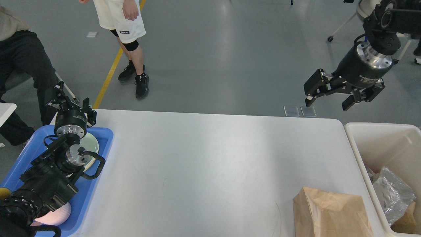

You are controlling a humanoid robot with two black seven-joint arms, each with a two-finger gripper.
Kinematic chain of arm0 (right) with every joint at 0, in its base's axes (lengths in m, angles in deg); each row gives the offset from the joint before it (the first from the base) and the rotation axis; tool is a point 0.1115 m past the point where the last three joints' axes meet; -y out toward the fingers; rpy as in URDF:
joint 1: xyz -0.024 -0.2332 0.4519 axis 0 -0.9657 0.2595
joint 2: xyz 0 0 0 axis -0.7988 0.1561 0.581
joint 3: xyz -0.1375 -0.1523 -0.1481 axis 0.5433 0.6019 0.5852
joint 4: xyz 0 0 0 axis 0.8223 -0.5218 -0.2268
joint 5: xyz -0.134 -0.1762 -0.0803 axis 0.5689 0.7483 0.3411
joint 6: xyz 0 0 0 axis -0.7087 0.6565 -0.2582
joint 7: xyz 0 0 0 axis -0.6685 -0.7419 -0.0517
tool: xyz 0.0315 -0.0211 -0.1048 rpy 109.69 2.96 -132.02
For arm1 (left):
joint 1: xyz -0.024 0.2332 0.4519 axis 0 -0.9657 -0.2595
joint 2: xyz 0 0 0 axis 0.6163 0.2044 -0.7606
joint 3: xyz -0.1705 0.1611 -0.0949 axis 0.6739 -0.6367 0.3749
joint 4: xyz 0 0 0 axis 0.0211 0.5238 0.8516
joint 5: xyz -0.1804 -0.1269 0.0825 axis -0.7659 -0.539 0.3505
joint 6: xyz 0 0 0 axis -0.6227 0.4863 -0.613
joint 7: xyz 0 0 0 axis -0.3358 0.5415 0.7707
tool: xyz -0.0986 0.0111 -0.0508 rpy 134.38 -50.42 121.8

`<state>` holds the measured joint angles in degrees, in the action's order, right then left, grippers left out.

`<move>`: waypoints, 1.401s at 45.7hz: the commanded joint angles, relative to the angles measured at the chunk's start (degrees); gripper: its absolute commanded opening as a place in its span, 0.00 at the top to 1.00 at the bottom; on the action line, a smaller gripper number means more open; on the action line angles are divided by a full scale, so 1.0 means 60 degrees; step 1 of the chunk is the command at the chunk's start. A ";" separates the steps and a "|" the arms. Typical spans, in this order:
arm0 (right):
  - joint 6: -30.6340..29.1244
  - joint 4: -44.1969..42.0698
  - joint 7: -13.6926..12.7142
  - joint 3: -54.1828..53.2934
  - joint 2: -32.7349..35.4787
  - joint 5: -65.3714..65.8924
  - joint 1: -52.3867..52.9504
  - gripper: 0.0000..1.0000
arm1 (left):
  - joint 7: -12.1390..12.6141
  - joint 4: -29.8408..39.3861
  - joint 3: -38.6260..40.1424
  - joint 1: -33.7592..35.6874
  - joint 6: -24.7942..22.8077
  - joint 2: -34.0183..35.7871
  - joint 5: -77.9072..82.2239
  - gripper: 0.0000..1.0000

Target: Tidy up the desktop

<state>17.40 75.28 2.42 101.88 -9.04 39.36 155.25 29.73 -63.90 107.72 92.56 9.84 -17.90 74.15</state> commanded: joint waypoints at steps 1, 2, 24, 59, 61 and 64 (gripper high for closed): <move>-0.0001 -0.0008 -0.0001 -0.0003 -0.0314 -0.0067 -0.0724 0.00 | 0.0000 0.0001 0.0000 0.0000 0.0000 0.0000 0.0000 0.04; -0.0001 -0.0008 -0.0001 -0.0003 -0.0358 -0.0053 -0.0871 0.00 | 0.0000 -0.0013 0.0000 0.0000 0.0000 0.0000 0.0000 0.04; -0.0001 -0.0476 -0.0016 0.0114 -0.0563 0.0035 -0.4182 0.00 | 0.0000 0.0001 0.0000 0.0000 0.0000 0.0000 0.0000 0.04; 0.0201 -0.1677 -0.0016 0.0480 -0.0081 0.0006 -0.5809 0.00 | 0.0000 0.0001 0.0000 0.0000 0.0000 0.0000 0.0000 0.04; 0.0201 -0.1794 -0.0016 0.0509 0.0051 0.0035 -0.5809 0.00 | 0.0000 0.0001 0.0000 0.0000 0.0000 0.0000 0.0000 0.04; 0.0201 -0.1941 -0.0016 0.0524 0.0198 0.0109 -0.5809 0.00 | 0.0000 0.0001 0.0000 0.0000 0.0000 0.0000 0.0000 0.04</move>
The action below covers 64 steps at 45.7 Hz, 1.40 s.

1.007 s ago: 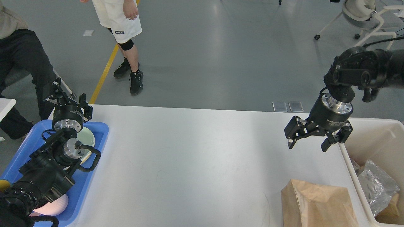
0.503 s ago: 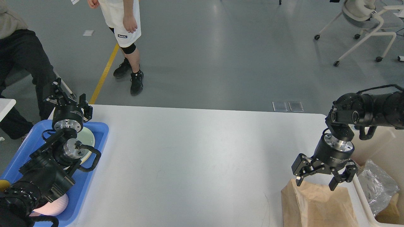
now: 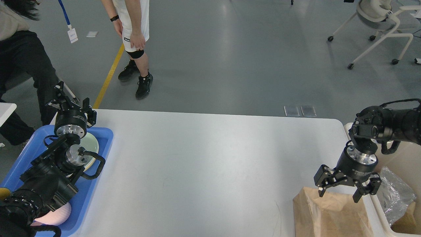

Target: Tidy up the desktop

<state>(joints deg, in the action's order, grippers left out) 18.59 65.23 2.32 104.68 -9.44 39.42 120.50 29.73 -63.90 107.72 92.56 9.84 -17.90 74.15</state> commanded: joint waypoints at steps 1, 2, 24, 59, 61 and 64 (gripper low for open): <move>0.0002 -0.0281 0.0001 0.0058 0.0309 0.0113 -0.0017 0.00 | 0.0000 0.0001 0.0000 0.0000 0.0000 0.0000 0.0000 0.04; 0.0002 -0.0296 0.0001 0.0073 0.0367 0.0143 -0.0017 0.00 | 0.0000 0.0001 0.0000 0.0000 0.0000 0.0000 0.0000 0.04; -0.0159 -0.0208 0.0001 0.0630 0.0558 0.0099 -0.0002 0.00 | 0.0000 0.0001 0.0000 0.0000 0.0000 0.0000 0.0000 0.04; 0.1746 -0.0442 0.0001 0.0410 0.0704 -0.0077 -0.0896 0.00 | 0.0000 0.0001 0.0000 0.0000 0.0000 0.0000 0.0000 0.04; 0.1746 -0.0413 0.0001 0.0410 0.0807 -0.0077 -0.0911 0.00 | 0.0000 0.0001 0.0000 0.0000 0.0000 0.0000 0.0000 0.04; 0.1731 -0.0413 0.0001 0.0439 0.0910 -0.0062 -0.0911 0.00 | 0.0000 0.0001 0.0000 0.0000 0.0000 0.0000 0.0000 0.04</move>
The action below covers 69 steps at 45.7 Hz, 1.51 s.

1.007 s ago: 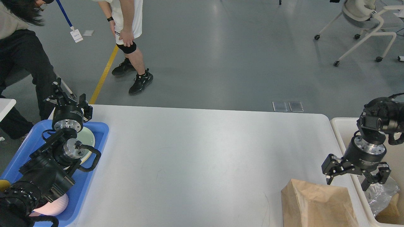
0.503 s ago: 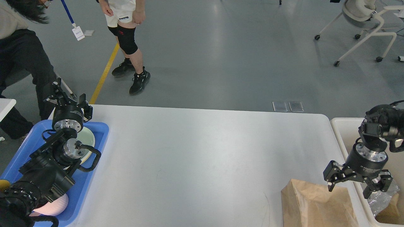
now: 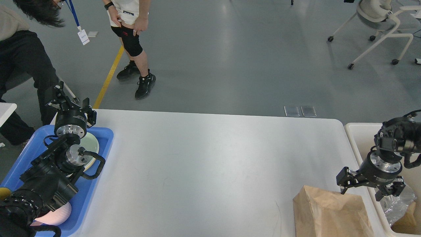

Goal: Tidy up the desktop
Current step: 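Lower the open right gripper onto the bag's edge and close it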

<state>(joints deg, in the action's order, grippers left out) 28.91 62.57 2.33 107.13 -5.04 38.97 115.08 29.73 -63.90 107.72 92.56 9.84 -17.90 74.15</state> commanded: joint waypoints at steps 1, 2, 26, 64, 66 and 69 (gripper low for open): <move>0.0010 0.0030 -0.0001 0.0030 0.0220 0.0012 -0.0008 0.00 | 0.0000 0.0001 0.0000 0.0000 0.0000 0.0000 0.0000 0.04; 0.0010 0.0030 0.0014 0.0030 0.0278 0.0012 -0.0008 0.00 | 0.0000 0.0001 0.0000 0.0014 0.0000 0.0000 0.0000 0.04; -0.0854 0.0220 0.0014 0.0001 0.0513 0.0042 0.0007 0.00 | 0.0000 -0.0013 0.0000 0.0000 0.0000 0.0000 0.0000 0.04; -0.0137 0.0074 0.0029 -0.0336 0.0747 -0.0354 -0.1077 0.00 | 0.0000 0.0001 0.0000 0.0000 0.0000 0.0000 0.0000 0.04; 0.0009 0.0074 0.0029 -0.0351 0.0747 -0.0354 -0.1121 0.01 | 0.0000 0.0001 0.0000 0.0000 0.0000 0.0000 0.0000 0.04; 0.0258 0.0059 0.0029 -0.0424 0.0747 -0.0456 -0.1136 0.02 | 0.0000 0.0001 0.0000 0.0000 0.0000 0.0000 0.0000 0.04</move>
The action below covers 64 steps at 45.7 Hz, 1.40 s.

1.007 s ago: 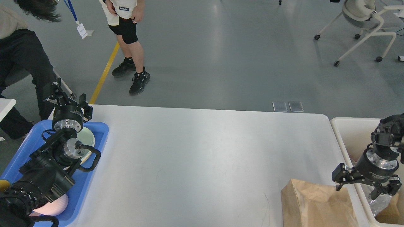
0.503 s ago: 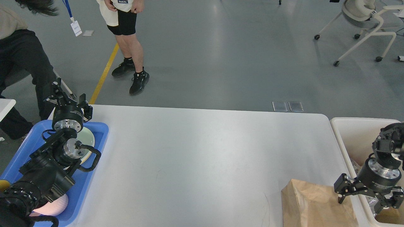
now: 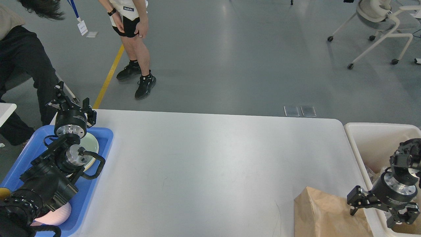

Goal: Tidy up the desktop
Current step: 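Lower the open right gripper onto the bag's edge and close it, then lift the paper bag up and carry it over the white bin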

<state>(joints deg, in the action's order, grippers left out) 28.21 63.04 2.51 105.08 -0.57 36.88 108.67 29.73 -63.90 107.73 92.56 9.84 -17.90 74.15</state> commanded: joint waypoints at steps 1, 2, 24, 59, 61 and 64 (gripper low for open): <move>0.0448 -0.0019 0.0000 -0.0112 0.0001 -0.0210 -0.0082 0.02 | 0.0000 0.0002 0.0000 0.0000 0.0000 0.0000 0.0000 0.04; 0.0507 -0.0019 0.0000 -0.0112 0.0016 -0.0312 -0.0082 0.02 | 0.0000 0.0002 0.0000 0.0000 0.0000 0.0000 0.0000 0.04; 0.0756 -0.0004 0.0000 -0.0112 0.0163 -0.1587 -0.0214 0.02 | 0.0000 -0.0012 0.0000 0.0000 0.0000 0.0000 0.0000 0.04; 0.0186 0.0172 0.0000 -0.0127 0.0499 -0.2012 -0.0156 1.00 | 0.0000 0.0002 0.0000 0.0000 0.0000 0.0000 0.0000 0.04; 0.0054 0.0172 0.0000 -0.0098 0.0499 -0.2012 -0.0112 1.00 | 0.0000 0.0002 0.0000 0.0000 0.0000 0.0000 0.0000 0.04; -0.0063 0.0172 0.0000 -0.0039 0.0514 -0.2012 -0.0024 1.00 | 0.0000 0.0002 0.0000 0.0000 0.0000 0.0000 0.0000 0.04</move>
<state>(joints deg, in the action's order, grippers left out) 29.48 64.07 2.51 104.37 2.35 24.80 107.75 29.73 -63.90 107.72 92.56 9.84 -17.90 74.15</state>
